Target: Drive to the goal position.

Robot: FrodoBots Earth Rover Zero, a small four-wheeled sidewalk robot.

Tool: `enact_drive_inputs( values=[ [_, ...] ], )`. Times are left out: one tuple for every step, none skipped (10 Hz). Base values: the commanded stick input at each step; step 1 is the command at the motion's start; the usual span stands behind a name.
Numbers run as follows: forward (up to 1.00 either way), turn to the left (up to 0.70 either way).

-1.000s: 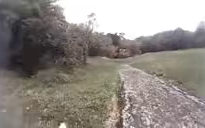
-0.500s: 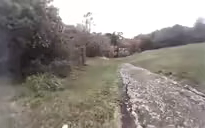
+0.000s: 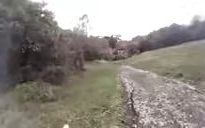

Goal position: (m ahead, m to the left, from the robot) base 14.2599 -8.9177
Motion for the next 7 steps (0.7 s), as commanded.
enact_drive_inputs(
  values=[
    [1.00,0.00],
    [1.00,-0.01],
    [1.00,-0.03],
    [1.00,-0.36],
    [1.00,-0.38],
    [1.00,-0.40],
    [1.00,-0.40]
  ],
)
